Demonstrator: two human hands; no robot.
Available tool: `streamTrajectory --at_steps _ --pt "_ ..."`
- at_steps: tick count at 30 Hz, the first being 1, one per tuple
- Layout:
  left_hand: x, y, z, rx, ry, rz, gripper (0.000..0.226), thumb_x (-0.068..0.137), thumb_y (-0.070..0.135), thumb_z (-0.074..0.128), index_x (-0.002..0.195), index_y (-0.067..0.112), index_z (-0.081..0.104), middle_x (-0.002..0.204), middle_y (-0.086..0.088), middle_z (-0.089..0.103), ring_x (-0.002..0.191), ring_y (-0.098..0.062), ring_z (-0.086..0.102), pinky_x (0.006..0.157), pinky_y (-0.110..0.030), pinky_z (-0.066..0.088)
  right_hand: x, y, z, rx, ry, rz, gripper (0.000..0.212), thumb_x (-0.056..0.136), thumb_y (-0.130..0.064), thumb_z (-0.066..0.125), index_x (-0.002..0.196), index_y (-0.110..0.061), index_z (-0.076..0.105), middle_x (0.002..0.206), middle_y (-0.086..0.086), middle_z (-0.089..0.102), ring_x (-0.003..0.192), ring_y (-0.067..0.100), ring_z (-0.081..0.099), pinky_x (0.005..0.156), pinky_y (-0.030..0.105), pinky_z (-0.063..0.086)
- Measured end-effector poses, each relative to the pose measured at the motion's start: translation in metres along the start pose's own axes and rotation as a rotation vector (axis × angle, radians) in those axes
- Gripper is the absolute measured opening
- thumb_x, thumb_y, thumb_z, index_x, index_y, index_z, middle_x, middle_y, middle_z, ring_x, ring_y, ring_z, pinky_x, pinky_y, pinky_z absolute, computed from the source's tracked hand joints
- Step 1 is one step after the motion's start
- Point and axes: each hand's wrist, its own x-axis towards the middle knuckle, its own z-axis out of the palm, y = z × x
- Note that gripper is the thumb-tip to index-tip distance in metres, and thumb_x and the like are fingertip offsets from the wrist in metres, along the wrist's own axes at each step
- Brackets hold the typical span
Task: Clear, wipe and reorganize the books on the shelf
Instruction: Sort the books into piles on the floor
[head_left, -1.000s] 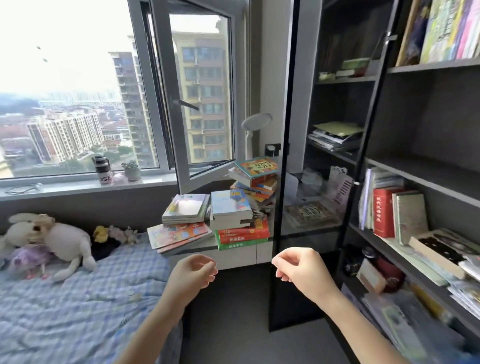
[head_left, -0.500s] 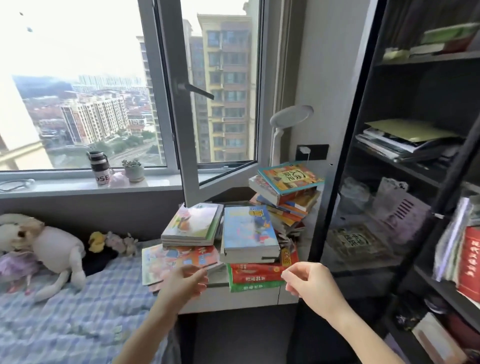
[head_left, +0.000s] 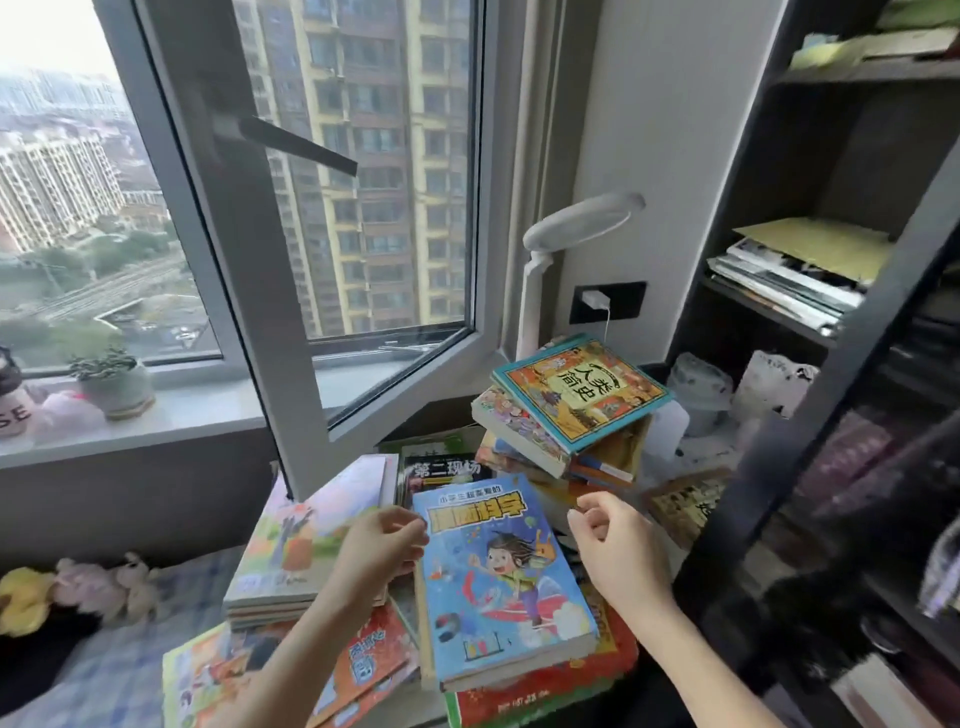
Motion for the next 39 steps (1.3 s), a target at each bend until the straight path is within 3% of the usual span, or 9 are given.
streamTrajectory --at_steps 3,6,9,12,15,18,29,36,39 --pt "0.039 0.009 0.015 -0.007 -0.016 -0.014 0.011 0.093 0.010 0.057 0.084 0.010 0.064 0.088 -0.017 0.068 0.077 -0.023 0.062 0.078 -0.036 0.053 0.050 -0.004 0.009 -0.063 0.102 -0.017 0.035 0.094 -0.034 0.055 0.123 -0.014 0.057 0.114 0.003 0.062 0.103 0.023 0.059 0.071 0.028 0.045" --pt "0.071 0.016 0.028 -0.013 -0.004 -0.017 0.009 0.094 0.013 0.056 0.087 0.010 0.061 0.089 -0.016 0.067 0.079 -0.025 0.062 0.082 -0.039 0.053 0.108 0.004 0.023 0.160 0.094 0.307 0.055 0.092 -0.042 0.056 0.133 -0.007 0.044 0.116 0.009 0.060 0.100 0.030 0.060 0.070 0.033 0.048" --pt "0.102 0.028 0.043 -0.020 0.019 -0.009 0.012 0.094 0.012 0.055 0.094 0.002 0.063 0.078 -0.015 0.061 0.068 -0.021 0.055 0.067 -0.035 0.049 0.150 0.017 0.036 0.425 0.116 0.559 0.063 0.086 -0.050 0.061 0.126 -0.003 0.046 0.107 0.011 0.062 0.093 0.033 0.063 0.078 0.047 0.055" --pt "0.134 0.039 0.058 0.017 0.046 0.023 0.017 0.092 0.020 0.057 0.099 0.006 0.065 0.074 -0.017 0.053 0.061 -0.011 0.047 0.054 -0.024 0.038 0.174 0.018 0.043 0.481 0.131 0.624 0.056 0.082 -0.042 0.071 0.115 -0.002 0.048 0.106 0.006 0.059 0.099 0.032 0.060 0.082 0.041 0.051" --pt "0.155 0.052 0.074 0.024 0.028 0.021 0.021 0.094 0.028 0.055 0.105 0.012 0.062 0.083 -0.003 0.058 0.072 -0.012 0.050 0.061 -0.026 0.043 0.185 0.023 0.050 0.561 0.163 0.663 0.046 0.079 -0.030 0.077 0.109 -0.005 0.053 0.105 0.010 0.063 0.096 0.032 0.062 0.087 0.048 0.053" --pt "0.182 0.064 0.089 0.045 -0.020 -0.002 0.022 0.096 0.036 0.052 0.086 0.018 0.059 0.085 0.000 0.062 0.078 -0.016 0.052 0.076 -0.036 0.048 0.190 0.032 0.049 0.613 0.212 0.677 0.033 0.081 -0.019 0.075 0.103 -0.006 0.053 0.105 0.013 0.064 0.092 0.032 0.064 0.082 0.050 0.055" --pt "0.236 0.060 0.097 -0.093 -0.332 -0.180 0.031 0.092 0.033 0.059 0.096 0.003 0.064 0.087 -0.010 0.069 0.076 -0.018 0.061 0.072 -0.026 0.049 0.177 0.029 -0.015 0.931 0.441 0.657 0.017 0.092 -0.011 0.061 0.108 -0.007 0.057 0.103 0.011 0.065 0.088 0.025 0.064 0.063 0.029 0.047" --pt "0.241 0.052 0.092 -0.271 -0.368 -0.210 0.022 0.094 0.023 0.057 0.094 0.001 0.064 0.092 -0.016 0.071 0.091 -0.028 0.067 0.086 -0.035 0.054 0.175 0.019 -0.027 1.138 0.391 0.623 0.007 0.090 -0.018 0.064 0.087 -0.013 0.061 0.113 0.015 0.061 0.096 0.026 0.063 0.082 0.038 0.052" --pt "0.234 0.048 0.090 -0.283 -0.385 -0.264 0.018 0.093 0.014 0.058 0.098 -0.003 0.062 0.091 -0.019 0.070 0.092 -0.033 0.068 0.083 -0.035 0.056 0.175 0.023 -0.022 1.120 0.349 0.560 0.032 0.080 -0.037 0.072 0.101 -0.014 0.063 0.112 0.007 0.062 0.105 0.024 0.061 0.089 0.039 0.051"
